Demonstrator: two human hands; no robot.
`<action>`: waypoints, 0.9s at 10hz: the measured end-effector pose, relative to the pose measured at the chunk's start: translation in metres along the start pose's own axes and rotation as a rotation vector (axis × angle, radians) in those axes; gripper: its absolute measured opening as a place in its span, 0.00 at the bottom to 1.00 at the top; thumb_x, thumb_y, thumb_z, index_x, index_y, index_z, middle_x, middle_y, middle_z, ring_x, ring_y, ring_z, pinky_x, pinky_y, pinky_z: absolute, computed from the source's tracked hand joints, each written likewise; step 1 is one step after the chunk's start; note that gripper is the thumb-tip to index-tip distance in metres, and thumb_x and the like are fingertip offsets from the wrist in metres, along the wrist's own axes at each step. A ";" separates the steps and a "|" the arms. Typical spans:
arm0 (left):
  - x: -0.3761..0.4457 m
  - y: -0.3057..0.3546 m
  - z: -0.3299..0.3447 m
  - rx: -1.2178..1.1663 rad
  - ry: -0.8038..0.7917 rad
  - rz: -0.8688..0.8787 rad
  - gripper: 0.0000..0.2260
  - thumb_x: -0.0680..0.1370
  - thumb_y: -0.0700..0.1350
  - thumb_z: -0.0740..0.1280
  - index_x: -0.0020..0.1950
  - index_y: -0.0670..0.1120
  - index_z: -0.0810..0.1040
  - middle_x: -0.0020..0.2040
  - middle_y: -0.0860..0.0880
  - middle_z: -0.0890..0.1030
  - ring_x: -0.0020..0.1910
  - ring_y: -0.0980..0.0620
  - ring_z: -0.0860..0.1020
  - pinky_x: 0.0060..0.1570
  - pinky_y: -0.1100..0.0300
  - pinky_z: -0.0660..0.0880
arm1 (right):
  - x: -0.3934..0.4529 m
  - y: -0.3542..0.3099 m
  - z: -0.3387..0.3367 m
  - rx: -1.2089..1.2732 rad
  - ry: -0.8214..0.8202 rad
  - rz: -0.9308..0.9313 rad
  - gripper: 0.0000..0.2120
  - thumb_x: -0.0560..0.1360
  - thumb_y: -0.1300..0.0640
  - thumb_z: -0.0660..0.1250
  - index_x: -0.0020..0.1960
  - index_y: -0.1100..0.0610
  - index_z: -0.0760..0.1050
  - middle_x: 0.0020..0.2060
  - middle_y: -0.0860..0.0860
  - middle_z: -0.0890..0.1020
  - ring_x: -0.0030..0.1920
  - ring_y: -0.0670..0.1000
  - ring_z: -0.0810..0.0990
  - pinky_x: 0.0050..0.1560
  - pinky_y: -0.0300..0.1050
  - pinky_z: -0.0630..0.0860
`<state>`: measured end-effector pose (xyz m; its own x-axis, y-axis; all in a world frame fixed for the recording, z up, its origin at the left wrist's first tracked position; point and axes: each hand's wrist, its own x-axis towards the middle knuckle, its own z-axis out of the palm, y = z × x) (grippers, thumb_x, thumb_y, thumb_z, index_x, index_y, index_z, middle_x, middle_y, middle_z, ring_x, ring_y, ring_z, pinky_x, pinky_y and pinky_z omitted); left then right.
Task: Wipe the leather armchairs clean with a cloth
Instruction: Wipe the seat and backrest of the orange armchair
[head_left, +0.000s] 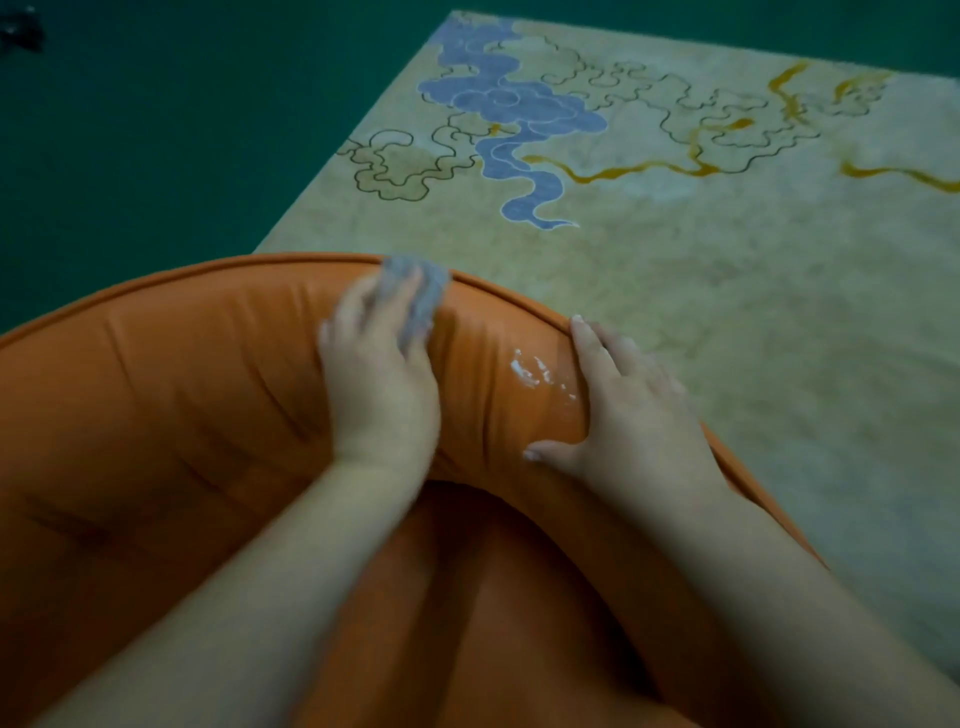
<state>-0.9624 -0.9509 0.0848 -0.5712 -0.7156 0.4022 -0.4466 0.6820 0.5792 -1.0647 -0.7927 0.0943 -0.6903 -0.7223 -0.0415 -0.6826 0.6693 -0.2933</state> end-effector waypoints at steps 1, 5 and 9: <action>0.029 0.010 0.015 0.112 -0.103 -0.023 0.21 0.75 0.35 0.63 0.67 0.47 0.75 0.67 0.45 0.74 0.63 0.44 0.72 0.64 0.59 0.59 | -0.004 0.002 0.004 0.046 0.003 0.002 0.53 0.61 0.38 0.75 0.77 0.51 0.51 0.74 0.49 0.59 0.72 0.53 0.59 0.71 0.51 0.57; 0.009 0.023 0.016 0.035 -0.119 -0.017 0.20 0.74 0.33 0.65 0.64 0.46 0.77 0.62 0.46 0.77 0.59 0.45 0.73 0.59 0.64 0.60 | -0.014 0.009 0.005 0.012 0.060 0.026 0.57 0.57 0.35 0.75 0.76 0.50 0.52 0.72 0.47 0.62 0.71 0.50 0.62 0.67 0.47 0.61; -0.007 0.029 0.019 0.024 -0.163 0.005 0.20 0.76 0.36 0.65 0.67 0.47 0.75 0.66 0.45 0.74 0.61 0.43 0.72 0.59 0.68 0.57 | -0.029 0.017 0.002 0.019 0.052 0.049 0.56 0.57 0.36 0.76 0.76 0.50 0.51 0.73 0.48 0.62 0.71 0.51 0.62 0.68 0.48 0.61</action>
<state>-0.9851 -0.9232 0.0854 -0.6764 -0.6798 0.2834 -0.4591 0.6901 0.5595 -1.0560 -0.7601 0.0889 -0.7349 -0.6781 -0.0071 -0.6431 0.7003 -0.3099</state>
